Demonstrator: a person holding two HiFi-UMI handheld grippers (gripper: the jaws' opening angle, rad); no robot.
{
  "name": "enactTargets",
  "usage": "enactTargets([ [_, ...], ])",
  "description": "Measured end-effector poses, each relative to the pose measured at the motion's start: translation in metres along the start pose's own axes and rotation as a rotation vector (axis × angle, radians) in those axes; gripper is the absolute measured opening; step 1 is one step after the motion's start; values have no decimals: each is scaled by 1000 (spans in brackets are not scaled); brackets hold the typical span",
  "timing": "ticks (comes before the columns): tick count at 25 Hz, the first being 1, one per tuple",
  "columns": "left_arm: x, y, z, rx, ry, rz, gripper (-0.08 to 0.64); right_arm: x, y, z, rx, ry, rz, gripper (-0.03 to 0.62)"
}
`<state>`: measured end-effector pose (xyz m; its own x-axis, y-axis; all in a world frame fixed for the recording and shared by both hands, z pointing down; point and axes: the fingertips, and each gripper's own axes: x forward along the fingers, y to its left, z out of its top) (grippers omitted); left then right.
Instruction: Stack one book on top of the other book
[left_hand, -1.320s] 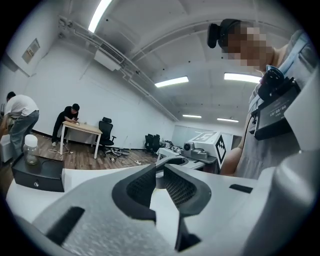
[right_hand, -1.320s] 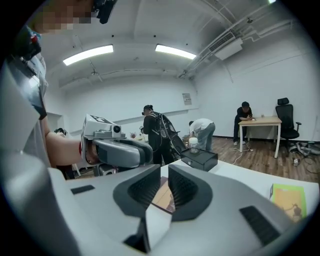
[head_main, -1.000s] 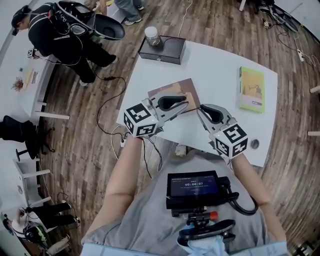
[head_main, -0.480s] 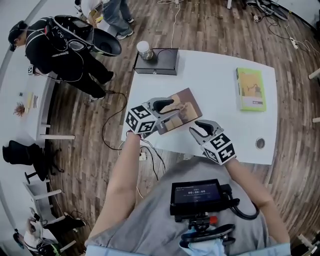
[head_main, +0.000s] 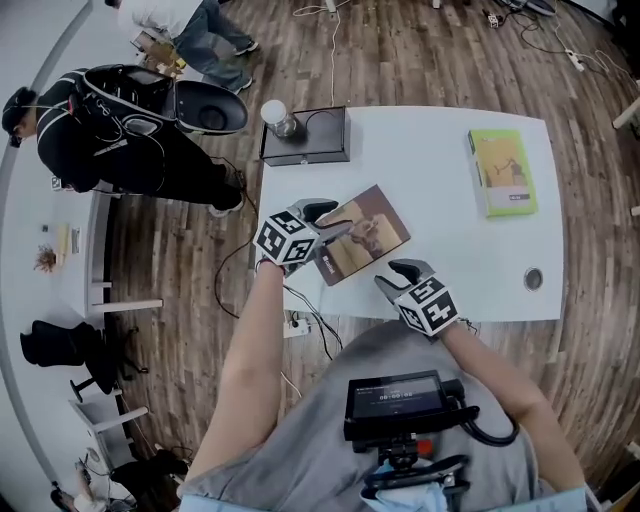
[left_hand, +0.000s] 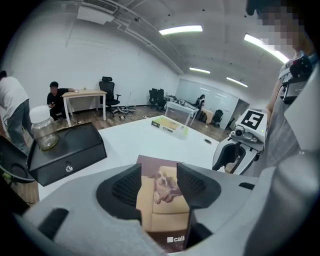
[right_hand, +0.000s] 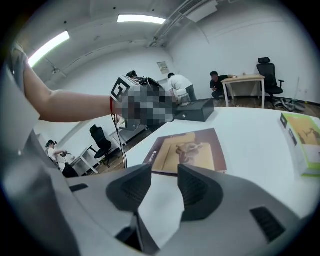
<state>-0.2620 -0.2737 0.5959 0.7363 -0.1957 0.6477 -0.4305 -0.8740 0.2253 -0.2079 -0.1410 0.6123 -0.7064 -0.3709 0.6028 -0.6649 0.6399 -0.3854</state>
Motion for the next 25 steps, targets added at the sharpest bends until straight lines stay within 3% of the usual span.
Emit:
enactTargets([
  [5, 13, 12, -18, -5, 77, -15, 212, 16, 2, -12, 37, 17, -29, 143],
  [14, 24, 40, -46, -18, 191, -32, 227, 42, -2, -25, 250, 16, -50, 155],
  [20, 22, 53, -78, -121, 261, -49, 232, 59, 3, -36, 339, 30, -45, 156],
  [25, 24, 50, -89, -134, 282, -65, 237, 66, -2, -32, 404, 20, -48, 156],
])
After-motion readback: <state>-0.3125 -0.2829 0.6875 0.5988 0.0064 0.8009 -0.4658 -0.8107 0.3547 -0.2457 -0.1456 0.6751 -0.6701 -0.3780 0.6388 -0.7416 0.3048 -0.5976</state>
